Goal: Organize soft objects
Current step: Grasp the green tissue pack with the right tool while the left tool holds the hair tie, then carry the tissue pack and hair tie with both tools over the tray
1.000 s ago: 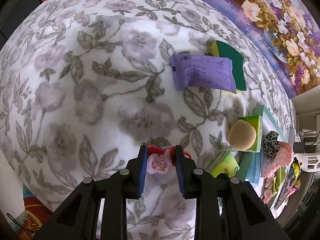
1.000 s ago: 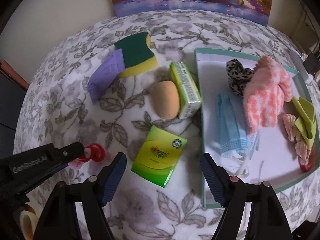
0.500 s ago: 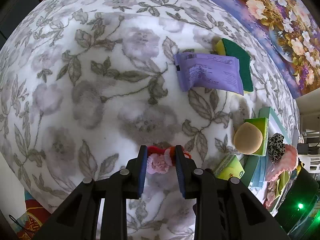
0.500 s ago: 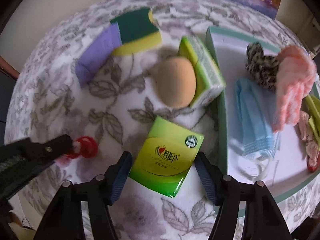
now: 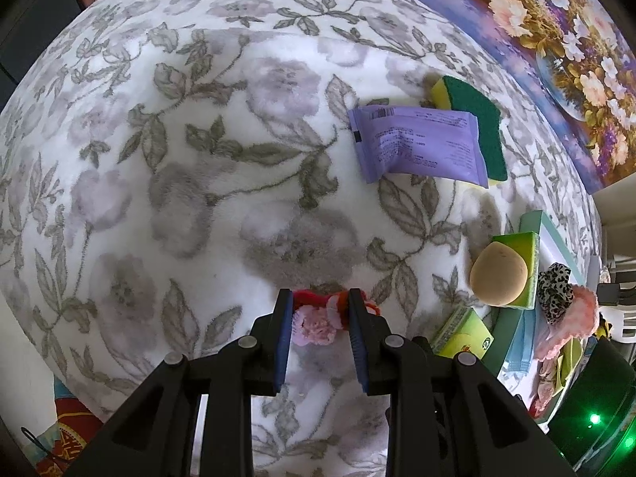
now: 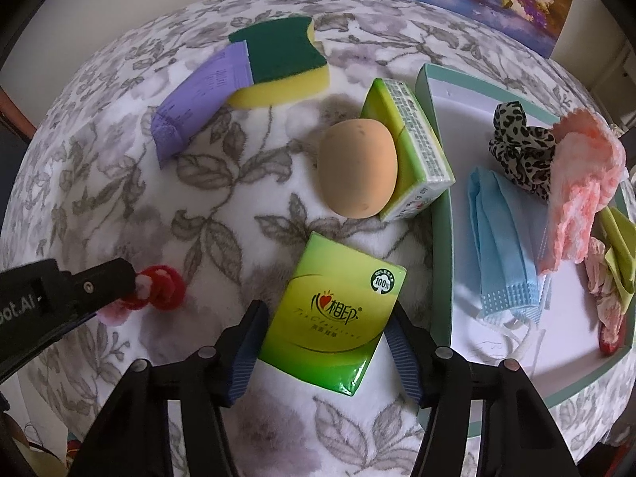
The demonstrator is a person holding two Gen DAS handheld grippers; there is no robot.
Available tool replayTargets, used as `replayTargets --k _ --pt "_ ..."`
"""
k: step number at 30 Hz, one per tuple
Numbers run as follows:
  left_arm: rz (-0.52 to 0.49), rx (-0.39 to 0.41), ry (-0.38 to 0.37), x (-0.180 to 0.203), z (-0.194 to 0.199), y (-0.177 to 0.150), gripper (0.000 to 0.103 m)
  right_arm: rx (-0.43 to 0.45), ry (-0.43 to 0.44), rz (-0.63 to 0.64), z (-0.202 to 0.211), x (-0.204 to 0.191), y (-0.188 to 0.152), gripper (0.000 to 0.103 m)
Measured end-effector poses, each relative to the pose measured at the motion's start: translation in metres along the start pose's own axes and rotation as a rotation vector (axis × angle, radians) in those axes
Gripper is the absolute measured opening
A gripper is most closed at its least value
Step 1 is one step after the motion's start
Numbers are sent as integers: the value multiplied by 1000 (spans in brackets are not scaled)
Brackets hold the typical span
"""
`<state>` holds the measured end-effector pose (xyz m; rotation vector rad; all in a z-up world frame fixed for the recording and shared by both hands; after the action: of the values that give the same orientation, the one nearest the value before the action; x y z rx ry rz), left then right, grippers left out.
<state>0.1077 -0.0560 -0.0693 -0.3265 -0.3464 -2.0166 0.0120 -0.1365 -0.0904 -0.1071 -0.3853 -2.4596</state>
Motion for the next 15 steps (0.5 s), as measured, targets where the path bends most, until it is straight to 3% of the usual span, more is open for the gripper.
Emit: replayTargets --k 11,15 --pt "-2 10 14 -4 2 -1 28 0 53 -11 11 17 -2 59" --pt "-2 36 8 -4 11 0 28 40 74 -27 30 29 2 58"
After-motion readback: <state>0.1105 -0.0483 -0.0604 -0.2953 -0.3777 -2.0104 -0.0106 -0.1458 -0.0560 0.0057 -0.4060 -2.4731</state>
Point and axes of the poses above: each gripper's, at about its wrist camera, not at the fingertips, and z roughly against the way its jaws point, x to its right, y to its top, the point moved 5 cm from there along -z, roughly the way its jaws point, and after that the axes turned 10 degrees about -y, right-handed, at the moved point
